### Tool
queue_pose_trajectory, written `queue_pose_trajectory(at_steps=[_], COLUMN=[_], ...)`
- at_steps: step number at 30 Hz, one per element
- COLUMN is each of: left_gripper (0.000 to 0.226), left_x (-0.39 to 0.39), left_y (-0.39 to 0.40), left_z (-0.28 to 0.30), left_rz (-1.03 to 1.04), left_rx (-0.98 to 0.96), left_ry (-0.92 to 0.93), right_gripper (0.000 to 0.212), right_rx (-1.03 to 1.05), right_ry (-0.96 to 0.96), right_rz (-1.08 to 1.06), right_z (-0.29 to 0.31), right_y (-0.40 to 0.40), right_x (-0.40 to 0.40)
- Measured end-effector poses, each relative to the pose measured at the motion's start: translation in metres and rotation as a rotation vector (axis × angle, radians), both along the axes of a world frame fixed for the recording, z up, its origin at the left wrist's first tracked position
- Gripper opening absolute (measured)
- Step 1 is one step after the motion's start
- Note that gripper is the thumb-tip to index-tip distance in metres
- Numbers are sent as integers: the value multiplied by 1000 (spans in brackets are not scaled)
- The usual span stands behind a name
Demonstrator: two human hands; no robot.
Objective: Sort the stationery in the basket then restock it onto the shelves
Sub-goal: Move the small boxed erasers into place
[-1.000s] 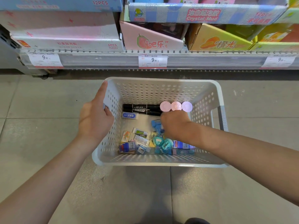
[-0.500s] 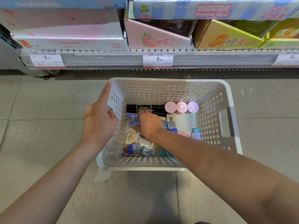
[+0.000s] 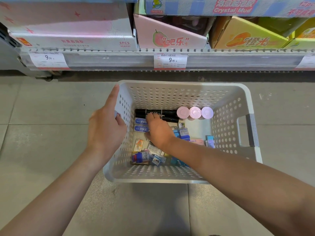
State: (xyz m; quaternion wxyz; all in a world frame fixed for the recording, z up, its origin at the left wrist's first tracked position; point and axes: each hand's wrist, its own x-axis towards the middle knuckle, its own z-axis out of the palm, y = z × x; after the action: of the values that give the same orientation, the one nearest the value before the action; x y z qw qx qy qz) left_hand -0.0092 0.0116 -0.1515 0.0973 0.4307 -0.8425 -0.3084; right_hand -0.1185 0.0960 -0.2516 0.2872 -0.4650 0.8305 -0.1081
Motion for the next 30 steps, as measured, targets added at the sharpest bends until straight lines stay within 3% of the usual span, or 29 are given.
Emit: queue_pose_trajectory(at_steps=[6,14,25,30], left_gripper=[73,73,72,72], left_x=[1,0,-2,-3], left_y=[-1,1,3,4], left_z=[-4,0,3,3], left_rz=[13,16,39,45], left_rx=[3,-3,3,-7], left_ry=[-19,-40,-40,-47], right_gripper=[25,33,22,25], right_rx=[55,101,68,71], right_ry=[150,253,180,156], right_rz=[202,438,347,401], right_z=[0,2,1,-1], right_y=[1,7,3,-1], right_x=[0,-8,-7,-12])
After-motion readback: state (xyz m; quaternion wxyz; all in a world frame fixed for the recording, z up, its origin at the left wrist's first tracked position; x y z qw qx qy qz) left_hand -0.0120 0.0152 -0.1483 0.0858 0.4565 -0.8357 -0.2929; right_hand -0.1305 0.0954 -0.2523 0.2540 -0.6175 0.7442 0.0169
